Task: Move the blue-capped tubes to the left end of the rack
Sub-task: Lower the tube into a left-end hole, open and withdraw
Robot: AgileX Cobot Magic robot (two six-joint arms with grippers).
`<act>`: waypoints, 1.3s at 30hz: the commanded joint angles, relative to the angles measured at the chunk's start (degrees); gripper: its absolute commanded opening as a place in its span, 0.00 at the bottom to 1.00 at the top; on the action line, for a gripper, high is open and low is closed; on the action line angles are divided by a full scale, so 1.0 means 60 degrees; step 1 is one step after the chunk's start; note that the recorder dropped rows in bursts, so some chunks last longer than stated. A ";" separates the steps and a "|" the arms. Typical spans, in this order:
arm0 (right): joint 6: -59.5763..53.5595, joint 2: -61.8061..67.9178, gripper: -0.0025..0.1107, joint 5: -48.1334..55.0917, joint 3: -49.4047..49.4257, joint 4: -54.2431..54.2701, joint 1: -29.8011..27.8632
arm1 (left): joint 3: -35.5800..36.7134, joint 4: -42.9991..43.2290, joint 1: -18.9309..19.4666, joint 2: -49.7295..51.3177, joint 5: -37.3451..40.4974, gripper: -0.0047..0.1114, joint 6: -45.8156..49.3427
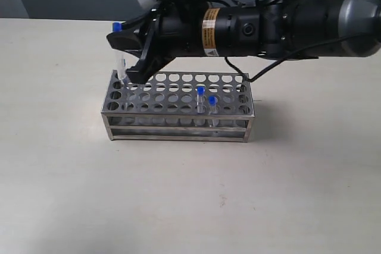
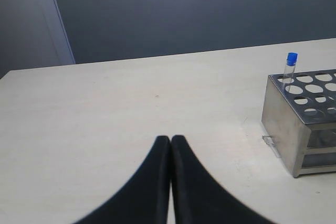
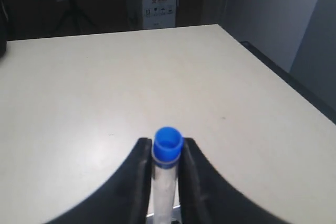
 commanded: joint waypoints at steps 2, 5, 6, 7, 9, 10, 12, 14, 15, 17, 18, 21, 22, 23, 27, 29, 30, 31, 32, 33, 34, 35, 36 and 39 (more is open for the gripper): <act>-0.0014 0.0663 0.01 0.0080 -0.0591 0.0036 0.0182 | -0.0030 0.0000 -0.0039 -0.0050 -0.0009 0.05 -0.0004; -0.0014 0.1011 0.01 0.0585 -0.0976 0.0181 0.0182 | -0.0030 0.0000 -0.0039 -0.0050 -0.0009 0.05 -0.0004; -0.0014 0.1126 0.01 0.0700 -0.1104 0.0181 0.0182 | -0.0030 0.0000 -0.0039 -0.0050 -0.0009 0.05 -0.0004; -0.0014 0.1237 0.01 0.0748 -0.1203 0.0181 0.0182 | -0.0030 0.0000 -0.0039 -0.0050 -0.0009 0.05 -0.0004; -0.0014 0.1416 0.01 0.0748 -0.1338 0.0181 0.0182 | -0.0030 0.0000 -0.0039 -0.0050 -0.0009 0.05 -0.0004; 0.0002 0.1499 0.01 0.0766 -0.1423 0.0181 0.0182 | -0.0030 0.0000 -0.0039 -0.0050 -0.0009 0.05 -0.0004; 0.0002 0.1656 0.01 0.0764 -0.1491 0.0181 0.0182 | -0.0030 0.0000 -0.0039 -0.0050 -0.0009 0.05 -0.0004; 0.0002 0.1778 0.01 0.0747 -0.1491 0.0238 0.0182 | -0.0030 0.0000 -0.0039 -0.0050 -0.0009 0.05 -0.0004; 0.0002 0.1799 0.01 0.0779 -0.1491 0.0253 0.0182 | -0.0030 0.0000 -0.0039 -0.0050 -0.0009 0.05 -0.0004; 0.0002 0.1838 0.01 0.0826 -0.1491 0.0272 0.0182 | -0.0030 0.0000 -0.0039 -0.0050 -0.0009 0.05 -0.0004; 0.0002 0.1889 0.01 0.0826 -0.1491 0.0313 0.0182 | -0.0030 0.0000 -0.0039 -0.0050 -0.0009 0.05 -0.0004; 0.0002 0.2026 0.01 0.0787 -0.1491 0.0327 0.0182 | -0.0030 0.0000 -0.0039 -0.0050 -0.0009 0.05 -0.0004; -0.0017 0.2106 0.01 0.0787 -0.1491 0.0327 0.0182 | -0.0030 0.0000 -0.0039 -0.0050 -0.0009 0.05 -0.0004; -0.0017 0.2179 0.01 0.0738 -0.1491 0.0327 0.0182 | -0.0030 0.0000 -0.0039 -0.0050 -0.0009 0.05 -0.0004; -0.0017 0.2544 0.01 0.0649 -0.1491 0.0484 0.0182 | -0.0030 0.0000 -0.0039 -0.0050 -0.0009 0.05 -0.0004; -0.0017 0.2755 0.01 0.0667 -0.1491 0.0626 0.0182 | -0.0030 0.0000 -0.0039 -0.0050 -0.0009 0.05 -0.0004; -0.0017 0.2859 0.01 0.0667 -0.1491 0.0727 0.0182 | -0.0030 0.0000 -0.0039 -0.0050 -0.0009 0.05 -0.0004; -0.0017 0.2939 0.01 0.0610 -0.1501 0.0727 0.0182 | -0.0030 0.0000 -0.0039 -0.0050 -0.0009 0.05 -0.0004; -0.0035 0.3030 0.02 0.0395 -0.1501 0.0709 0.0182 | -0.0030 0.0000 -0.0039 -0.0050 -0.0009 0.05 -0.0004; -0.0081 0.3081 0.02 0.0175 -0.1501 0.0664 0.0182 | -0.0030 0.0000 -0.0039 -0.0050 -0.0009 0.05 -0.0004; -0.0176 0.3143 0.06 -0.0003 -0.1501 0.0664 0.0182 | -0.0030 0.0000 -0.0039 -0.0050 -0.0009 0.05 -0.0004; -0.0191 0.3162 0.11 -0.0042 -0.1501 0.0664 0.0182 | -0.0030 0.0000 -0.0039 -0.0050 -0.0009 0.05 -0.0004; -0.0191 0.3162 0.18 -0.0042 -0.1501 0.0664 0.0182 | -0.0030 0.0000 -0.0039 -0.0050 -0.0009 0.05 -0.0004; -0.0191 0.3076 0.36 0.0017 -0.1501 0.0664 0.0182 | -0.0030 0.0000 -0.0039 -0.0050 -0.0009 0.05 -0.0004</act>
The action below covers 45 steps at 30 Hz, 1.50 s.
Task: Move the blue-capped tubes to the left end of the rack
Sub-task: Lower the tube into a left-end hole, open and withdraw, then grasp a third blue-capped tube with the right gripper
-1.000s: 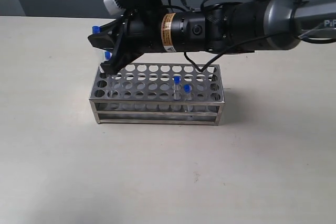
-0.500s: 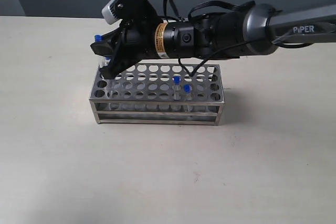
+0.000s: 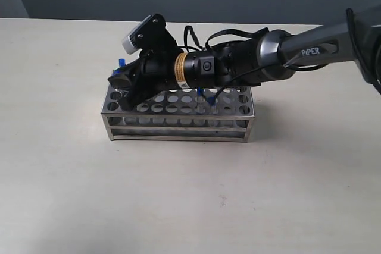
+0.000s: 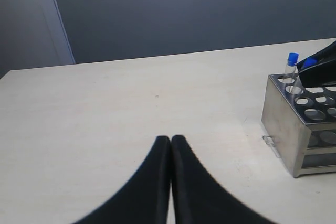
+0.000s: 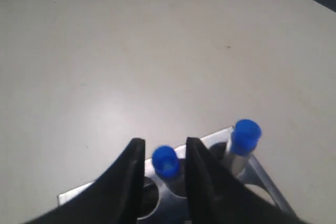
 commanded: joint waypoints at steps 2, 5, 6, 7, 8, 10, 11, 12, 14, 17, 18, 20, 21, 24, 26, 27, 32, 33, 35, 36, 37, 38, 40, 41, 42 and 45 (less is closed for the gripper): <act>0.0079 -0.0346 0.37 -0.0242 -0.0036 -0.0080 0.0023 | -0.0030 0.0000 -0.0039 -0.0050 -0.0009 0.05 -0.0004; 0.0976 -0.1049 0.37 0.0127 -0.0036 -0.0456 0.0023 | -0.0030 0.0000 -0.0039 -0.0050 -0.0009 0.05 -0.0004; 0.1275 -0.1263 0.37 0.0328 -0.0036 -0.0689 0.0023 | -0.0030 0.0000 -0.0039 -0.0050 -0.0009 0.05 -0.0004; 0.1522 -0.1550 0.37 0.0447 -0.0017 -0.1028 0.0006 | -0.0030 0.0000 -0.0039 -0.0050 -0.0009 0.05 -0.0004; 0.1622 -0.1851 0.37 0.0541 0.0026 -0.1342 0.0006 | -0.0030 0.0000 -0.0039 -0.0050 -0.0009 0.05 -0.0004; 0.1654 -0.2407 0.37 0.0570 0.0160 -0.1741 -0.0105 | -0.0030 0.0000 -0.0039 -0.0050 -0.0009 0.05 -0.0004; 0.1654 -0.2724 0.37 0.0587 0.0283 -0.1790 -0.0196 | -0.0030 0.0000 -0.0039 -0.0050 -0.0009 0.05 -0.0004; 0.1654 -0.2968 0.37 0.0587 0.0420 -0.1793 -0.0291 | -0.0030 0.0000 -0.0039 -0.0050 -0.0009 0.05 -0.0004; 0.1654 -0.3597 0.37 0.0587 0.0890 -0.1793 -0.0643 | -0.0030 0.0000 -0.0039 -0.0050 -0.0009 0.05 -0.0004; 0.1654 -0.4510 0.37 0.0570 0.1958 -0.1793 -0.1335 | -0.0030 0.0000 -0.0039 -0.0050 -0.0009 0.05 -0.0004; 0.1654 -0.4750 0.37 0.0570 0.2306 -0.1793 -0.1604 | -0.0030 0.0000 -0.0039 -0.0050 -0.0009 0.05 -0.0004; 0.1636 -0.5323 0.37 0.0570 0.3234 -0.1751 -0.2117 | -0.0030 0.0000 -0.0039 -0.0050 -0.0009 0.05 -0.0004; 0.1618 -0.5529 0.37 0.0549 0.3614 -0.1659 -0.2291 | -0.0030 0.0000 -0.0039 -0.0050 -0.0009 0.05 -0.0004; 0.1224 -0.6085 0.37 0.0241 0.5004 -0.1239 -0.2652 | -0.0030 0.0000 -0.0039 -0.0050 -0.0009 0.05 -0.0004; 0.0829 -0.6209 0.37 0.0106 0.5787 -0.0827 -0.2652 | -0.0030 0.0000 -0.0039 -0.0050 -0.0009 0.05 -0.0004; 0.0711 -0.6209 0.37 0.0047 0.6043 -0.0655 -0.2652 | -0.0030 0.0000 -0.0039 -0.0050 -0.0009 0.05 -0.0004; -0.0649 -0.6025 0.37 -0.0232 0.6926 0.0922 -0.2652 | -0.0030 0.0000 -0.0039 -0.0050 -0.0009 0.05 -0.0004; -0.0857 -0.5935 0.37 -0.0232 0.6946 0.1130 -0.2652 | -0.0030 0.0000 -0.0039 -0.0050 -0.0009 0.05 -0.0004; -0.1225 -0.5726 0.37 -0.0306 0.6946 0.1404 -0.2652 | -0.0030 0.0000 -0.0039 -0.0050 -0.0009 0.05 -0.0004; -0.1399 -0.5605 0.37 -0.0458 0.6946 0.1489 -0.2652 | -0.0030 0.0000 -0.0039 -0.0050 -0.0009 0.05 -0.0004; -0.1540 -0.5469 0.37 -0.0550 0.6946 0.1578 -0.2652 | -0.0030 0.0000 -0.0039 -0.0050 -0.0009 0.05 -0.0004; -0.1666 -0.5358 0.37 -0.0614 0.6946 0.1723 -0.2652 | -0.0030 0.0000 -0.0039 -0.0050 -0.0009 0.05 -0.0004; -0.2021 -0.5066 0.37 -0.0730 0.6946 0.1989 -0.2652 | -0.0030 0.0000 -0.0039 -0.0050 -0.0009 0.05 -0.0004; -0.2186 -0.4955 0.37 -0.0730 0.6946 0.2156 -0.2652 | -0.0030 0.0000 -0.0039 -0.0050 -0.0009 0.05 -0.0004; -0.2365 -0.4812 0.37 -0.0730 0.6946 0.2342 -0.2652 | -0.0030 0.0000 -0.0039 -0.0050 -0.0009 0.05 -0.0004; -0.2799 -0.4484 0.37 -0.0893 0.6946 0.2644 -0.2652 | -0.0030 0.0000 -0.0039 -0.0050 -0.0030 0.05 -0.0004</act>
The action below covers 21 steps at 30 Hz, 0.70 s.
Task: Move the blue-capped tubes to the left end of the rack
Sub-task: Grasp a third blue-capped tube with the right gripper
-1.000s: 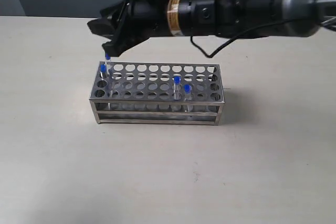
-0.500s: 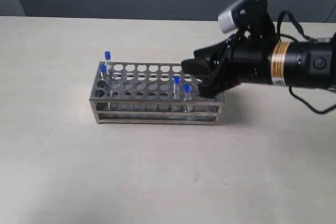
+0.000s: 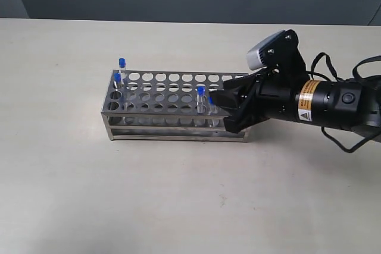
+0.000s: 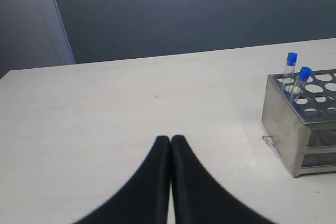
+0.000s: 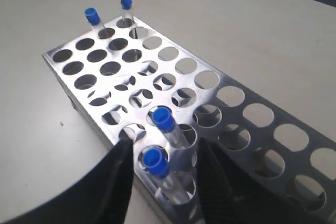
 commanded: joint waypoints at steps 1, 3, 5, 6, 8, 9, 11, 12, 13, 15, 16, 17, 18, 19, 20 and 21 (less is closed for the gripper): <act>-0.0693 0.0475 0.37 -0.0445 0.0039 0.0517 -0.0052 | -0.0030 0.0000 -0.0039 -0.0050 -0.0030 0.05 -0.0004; -0.0712 0.0692 0.37 -0.0807 0.0039 0.0526 -0.0052 | -0.0030 0.0000 -0.0039 -0.0050 -0.0030 0.05 -0.0004; -0.0767 0.0907 0.37 -0.0905 0.0001 0.0588 -0.0052 | -0.0030 0.0000 -0.0039 -0.0050 -0.0030 0.05 -0.0004; -0.0811 0.0982 0.37 -0.0920 -0.0007 0.0631 -0.0052 | -0.0030 0.0000 -0.0039 -0.0050 -0.0030 0.05 -0.0004; -0.0982 0.1179 0.37 -0.0920 -0.0049 0.0875 -0.0052 | -0.0030 0.0000 -0.0039 -0.0050 -0.0030 0.05 -0.0004; -0.1035 0.1259 0.37 -0.0920 -0.0092 0.0970 -0.0052 | -0.0030 0.0000 -0.0039 -0.0050 -0.0030 0.05 -0.0004; -0.1124 0.1425 0.37 -0.1017 -0.0168 0.1033 -0.0052 | -0.0030 0.0000 -0.0039 -0.0050 -0.0030 0.05 -0.0004; -0.1124 0.1499 0.37 -0.1074 -0.0243 0.1033 -0.0052 | -0.0030 0.0000 -0.0039 -0.0050 -0.0030 0.05 -0.0004; -0.1124 0.1560 0.37 -0.1141 -0.0296 0.1014 -0.0052 | -0.0030 0.0000 -0.0039 -0.0050 -0.0030 0.05 -0.0004; -0.1124 0.1666 0.37 -0.1233 -0.0377 0.1014 -0.0052 | -0.0030 0.0000 -0.0039 -0.0050 -0.0030 0.05 -0.0004; -0.1124 0.1695 0.37 -0.1258 -0.0429 0.1014 -0.0052 | -0.0030 0.0000 -0.0039 -0.0050 -0.0030 0.05 -0.0004; -0.1124 0.1718 0.37 -0.1258 -0.0450 0.1014 -0.0052 | -0.0030 0.0000 -0.0039 -0.0050 -0.0030 0.05 -0.0004; -0.1124 0.1717 0.37 -0.1258 -0.0450 0.1039 -0.0052 | -0.0030 0.0000 -0.0039 -0.0050 -0.0030 0.05 -0.0004; -0.1124 0.1717 0.36 -0.1258 -0.0450 0.1062 -0.0052 | -0.0030 0.0000 -0.0039 -0.0050 -0.0030 0.05 -0.0004; -0.1124 0.1717 0.34 -0.1258 -0.0450 0.1112 -0.0052 | -0.0030 0.0000 -0.0039 -0.0050 -0.0030 0.05 -0.0004; -0.1124 0.1717 0.31 -0.1258 -0.0450 0.1131 -0.0052 | -0.0030 0.0000 -0.0039 -0.0050 -0.0030 0.05 -0.0004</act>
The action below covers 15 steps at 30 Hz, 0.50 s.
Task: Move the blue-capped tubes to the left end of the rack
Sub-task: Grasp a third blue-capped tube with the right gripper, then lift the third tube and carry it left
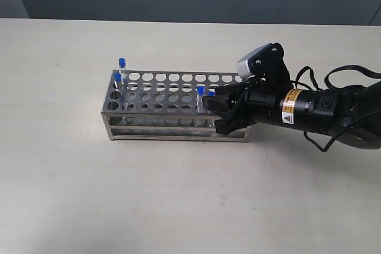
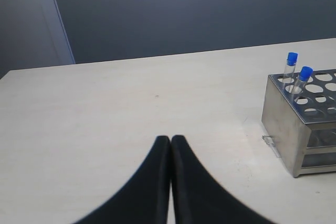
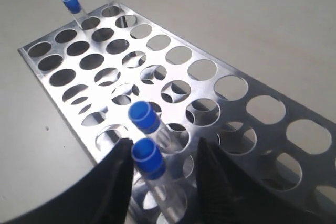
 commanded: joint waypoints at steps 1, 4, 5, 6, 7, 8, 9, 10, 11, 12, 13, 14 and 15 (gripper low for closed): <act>-0.0078 0.0010 0.25 -0.0105 -0.0069 0.0202 -0.0052 | -0.0030 0.0000 -0.0039 -0.0050 -0.0030 0.05 -0.0004; -0.0078 0.0010 0.05 -0.0105 -0.0069 0.0280 -0.0052 | -0.0030 0.0000 -0.0039 -0.0050 -0.0030 0.05 -0.0004; -0.0078 0.0010 0.02 -0.0105 -0.0069 0.0280 -0.0052 | -0.0030 0.0000 -0.0039 -0.0050 -0.0030 0.05 -0.0004; -0.0078 0.0010 0.02 -0.0105 -0.0069 0.0280 -0.0052 | -0.0030 0.0000 -0.0039 -0.0050 -0.0030 0.05 -0.0004; -0.0078 0.0010 0.02 -0.0105 -0.0069 0.0259 -0.0052 | -0.0030 0.0000 -0.0039 -0.0050 -0.0030 0.05 -0.0004; -0.0078 0.0010 0.02 -0.0105 -0.0069 0.0259 -0.0052 | -0.0030 0.0000 -0.0039 -0.0050 -0.0030 0.05 -0.0004; -0.0078 0.0010 0.02 -0.0105 -0.0069 0.0259 -0.0052 | -0.0030 0.0000 -0.0039 -0.0050 -0.0030 0.05 -0.0004; -0.0078 -0.0008 0.02 -0.0105 -0.0069 0.0235 -0.0052 | -0.0030 0.0000 -0.0039 -0.0050 -0.0030 0.05 -0.0004; -0.0078 -0.0082 0.02 -0.0105 -0.0069 0.0197 -0.0052 | -0.0030 0.0000 -0.0039 -0.0050 -0.0030 0.05 -0.0004; -0.0078 -0.0182 0.02 -0.0058 -0.0069 0.0175 -0.0052 | -0.0030 0.0000 -0.0039 -0.0050 -0.0030 0.05 -0.0004; -0.0057 -0.0307 0.02 0.0007 -0.0069 0.0175 -0.0052 | -0.0030 0.0000 -0.0039 -0.0050 -0.0030 0.05 -0.0004; -0.0057 -0.0487 0.02 0.0085 -0.0069 0.0175 -0.0052 | -0.0030 0.0000 -0.0039 -0.0050 -0.0030 0.05 -0.0004; -0.0057 -0.0697 0.02 0.0127 -0.0069 0.0175 -0.0052 | -0.0030 0.0000 -0.0039 -0.0050 -0.0030 0.05 -0.0004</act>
